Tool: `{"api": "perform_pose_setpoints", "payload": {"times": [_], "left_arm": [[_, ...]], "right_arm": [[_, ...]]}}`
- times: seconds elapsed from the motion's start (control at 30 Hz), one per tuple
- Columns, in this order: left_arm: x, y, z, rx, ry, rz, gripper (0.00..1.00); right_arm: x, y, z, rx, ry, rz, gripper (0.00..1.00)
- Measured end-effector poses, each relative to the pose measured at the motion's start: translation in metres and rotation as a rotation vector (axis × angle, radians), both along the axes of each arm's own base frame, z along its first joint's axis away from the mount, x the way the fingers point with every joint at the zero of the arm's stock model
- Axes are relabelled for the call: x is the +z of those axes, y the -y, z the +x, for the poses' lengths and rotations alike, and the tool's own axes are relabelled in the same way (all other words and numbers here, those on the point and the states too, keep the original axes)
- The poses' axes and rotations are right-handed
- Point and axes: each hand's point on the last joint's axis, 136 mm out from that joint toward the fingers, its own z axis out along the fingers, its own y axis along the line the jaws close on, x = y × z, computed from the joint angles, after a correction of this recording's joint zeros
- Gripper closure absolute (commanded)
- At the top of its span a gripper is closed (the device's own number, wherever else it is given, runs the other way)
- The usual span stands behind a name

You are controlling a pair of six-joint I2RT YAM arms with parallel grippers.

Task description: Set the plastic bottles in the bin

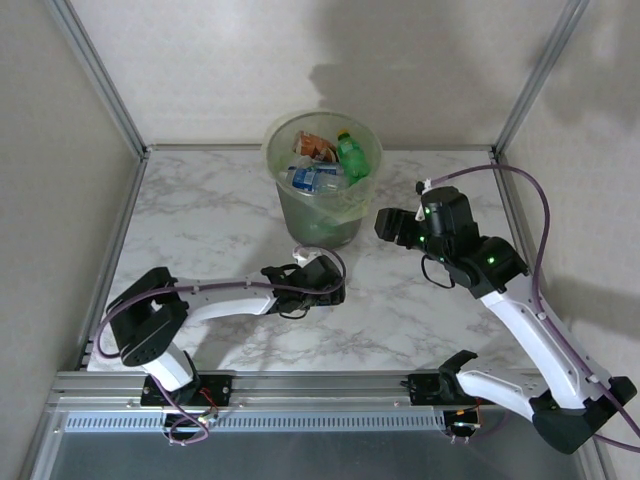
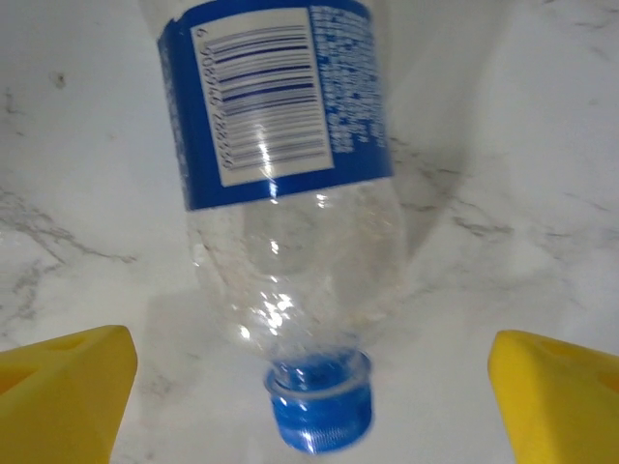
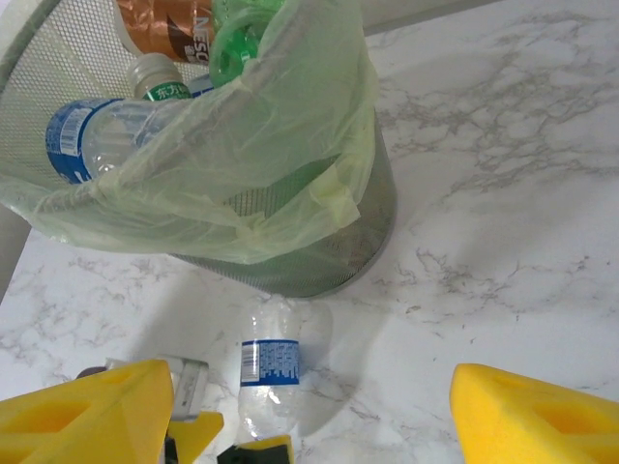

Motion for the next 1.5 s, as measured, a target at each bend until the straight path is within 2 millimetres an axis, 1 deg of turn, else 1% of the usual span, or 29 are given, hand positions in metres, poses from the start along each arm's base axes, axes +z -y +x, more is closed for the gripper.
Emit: {"api": "perform_pose_setpoints", "payload": {"times": [0.07, 0.17, 0.27, 0.43, 0.5, 0.6, 0.83, 1.07, 1.2, 1.5], "left_arm": [[-0.001, 0.000, 0.005, -0.003, 0.017, 0.027, 0.06], [0.000, 0.004, 0.012, -0.014, 0.044, 0.050, 0.08], [-0.005, 0.006, 0.017, -0.028, 0.051, 0.078, 0.14], [-0.024, 0.006, 0.020, -0.050, 0.030, 0.133, 0.18], [-0.028, 0.006, 0.021, -0.057, 0.026, 0.146, 0.19], [-0.032, 0.006, 0.021, -0.063, 0.023, 0.155, 0.24], [-0.031, 0.004, 0.024, -0.051, 0.037, 0.162, 0.31], [-0.030, 0.002, 0.026, -0.043, 0.049, 0.172, 0.35], [-0.029, 0.000, 0.026, -0.042, 0.052, 0.177, 0.42], [-0.026, -0.001, 0.023, -0.046, 0.053, 0.189, 0.45]], "right_arm": [[-0.004, -0.001, -0.001, 0.002, -0.013, 0.008, 0.19], [-0.010, -0.001, -0.002, -0.001, -0.027, 0.012, 0.17], [-0.014, -0.001, -0.004, -0.007, -0.039, 0.018, 0.17], [-0.011, 0.001, -0.007, -0.015, -0.032, 0.036, 0.16], [-0.008, 0.002, -0.008, -0.016, -0.025, 0.044, 0.16], [-0.007, 0.003, -0.009, -0.021, -0.026, 0.052, 0.17], [-0.008, 0.003, -0.008, -0.027, -0.029, 0.061, 0.19], [-0.012, 0.002, -0.008, -0.028, -0.034, 0.057, 0.20], [-0.012, 0.002, -0.008, -0.028, -0.034, 0.057, 0.21], [-0.011, 0.002, -0.007, -0.027, -0.029, 0.061, 0.21]]}}
